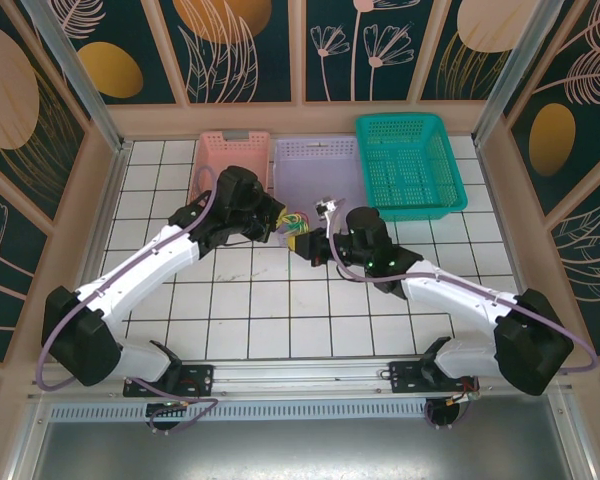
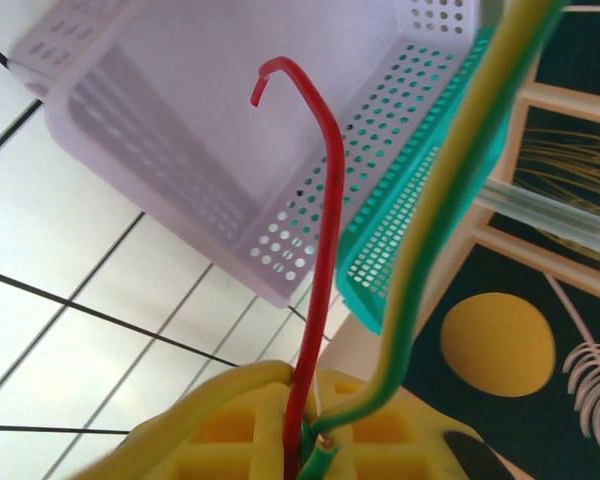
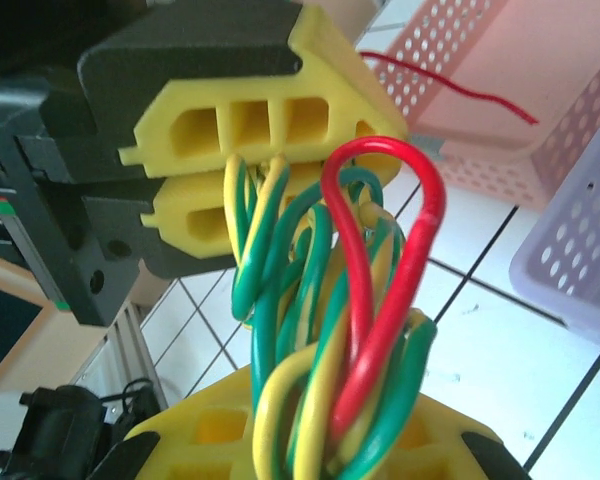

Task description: Untangle the cables

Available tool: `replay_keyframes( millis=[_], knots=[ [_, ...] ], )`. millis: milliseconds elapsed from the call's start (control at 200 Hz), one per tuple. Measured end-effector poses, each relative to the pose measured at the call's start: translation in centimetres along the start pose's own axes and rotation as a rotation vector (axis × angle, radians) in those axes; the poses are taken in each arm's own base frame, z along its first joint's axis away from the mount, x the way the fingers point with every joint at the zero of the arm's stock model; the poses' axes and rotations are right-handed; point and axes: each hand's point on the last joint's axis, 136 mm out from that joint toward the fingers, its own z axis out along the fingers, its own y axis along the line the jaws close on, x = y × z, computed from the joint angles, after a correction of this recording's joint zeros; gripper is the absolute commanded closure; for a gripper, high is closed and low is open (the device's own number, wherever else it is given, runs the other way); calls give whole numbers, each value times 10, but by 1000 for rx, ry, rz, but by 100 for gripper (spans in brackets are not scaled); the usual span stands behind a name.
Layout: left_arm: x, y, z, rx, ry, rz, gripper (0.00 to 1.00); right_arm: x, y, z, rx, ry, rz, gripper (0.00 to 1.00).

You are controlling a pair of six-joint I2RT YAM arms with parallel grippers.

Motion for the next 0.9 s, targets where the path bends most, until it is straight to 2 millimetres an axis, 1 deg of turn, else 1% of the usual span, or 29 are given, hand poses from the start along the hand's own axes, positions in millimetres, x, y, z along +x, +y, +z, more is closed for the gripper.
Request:
replay_keyframes(
  millis=[90,165,235,285,330,410,490,546,631,761,901],
  knots=[
    [0,3,0,-30,6,40,100,7,0,0,-10,45,4,100],
    [2,3,1,-39,17,68,100,7,-3,-3,-21,56,16,100],
    [6,0,2,-30,39,85,74,0,-7,-10,-38,44,35,100],
    [8,-3,1,-18,49,97,61,-4,-10,-16,-51,35,55,100],
    [5,-7,1,-2,46,86,50,-6,-16,-22,-54,28,79,100],
    [3,-13,-3,48,54,69,39,-9,-26,-29,-48,26,116,100],
    [6,-14,-9,86,65,32,28,-4,-29,-29,-51,51,135,100],
    [11,-14,-12,98,81,22,26,0,-30,-28,-54,72,144,100],
    [22,-18,-13,112,110,13,25,4,-32,-27,-51,86,154,100],
    [40,-10,-6,81,162,22,25,3,-31,-27,-55,85,153,100],
    [46,0,-1,40,177,25,23,-2,-27,-26,-62,79,144,100]
  ],
)
